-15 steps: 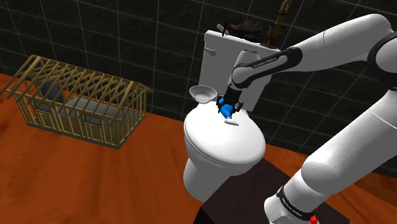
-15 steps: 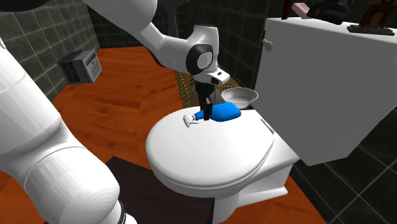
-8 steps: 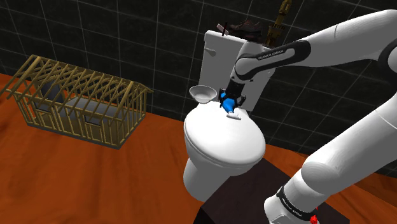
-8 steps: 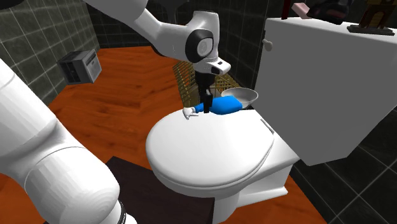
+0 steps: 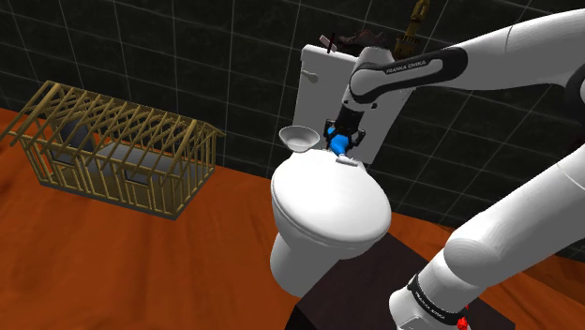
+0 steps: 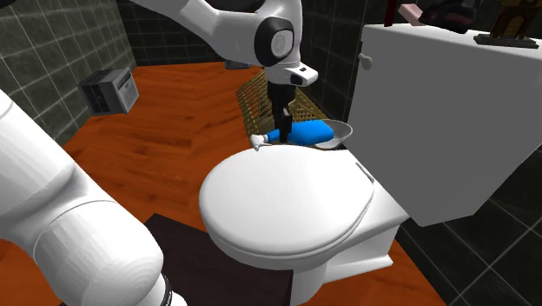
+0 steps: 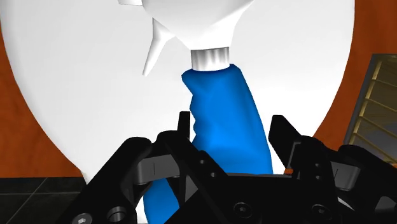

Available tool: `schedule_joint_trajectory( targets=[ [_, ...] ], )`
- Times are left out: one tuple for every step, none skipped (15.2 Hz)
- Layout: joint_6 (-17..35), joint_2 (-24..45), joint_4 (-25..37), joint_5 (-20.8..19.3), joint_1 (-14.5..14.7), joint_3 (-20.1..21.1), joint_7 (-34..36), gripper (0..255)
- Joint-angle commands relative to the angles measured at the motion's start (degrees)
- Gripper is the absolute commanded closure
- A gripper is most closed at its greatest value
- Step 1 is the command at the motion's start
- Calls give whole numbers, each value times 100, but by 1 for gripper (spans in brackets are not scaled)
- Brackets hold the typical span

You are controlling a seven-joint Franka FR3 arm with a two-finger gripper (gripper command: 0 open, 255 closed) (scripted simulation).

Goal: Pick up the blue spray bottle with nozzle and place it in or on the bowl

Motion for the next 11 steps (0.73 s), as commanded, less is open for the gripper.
schedule_joint_trajectory(
  targets=[
    [-40, 322, 361, 9, -4, -12, -21, 255],
    [-68, 545, 612, 18, -7, -20, -37, 255],
    [-104, 767, 869, 27, -10, -27, -53, 255],
    [-146, 989, 1133, 36, -15, -33, -68, 255],
    [-195, 1211, 1403, 46, -21, -39, -83, 255],
    [-252, 1433, 1682, 56, -26, -44, -98, 255],
    [-316, 1656, 1969, 67, -33, -48, -112, 255],
    [-387, 1881, 2265, 77, -41, -51, -125, 255],
    [-466, 2109, 2571, 88, -49, -54, -138, 255],
    [-553, 2340, 2888, 98, -58, -56, -150, 255],
    [-648, 2575, 3218, 109, -67, -58, -161, 255]
  ],
)
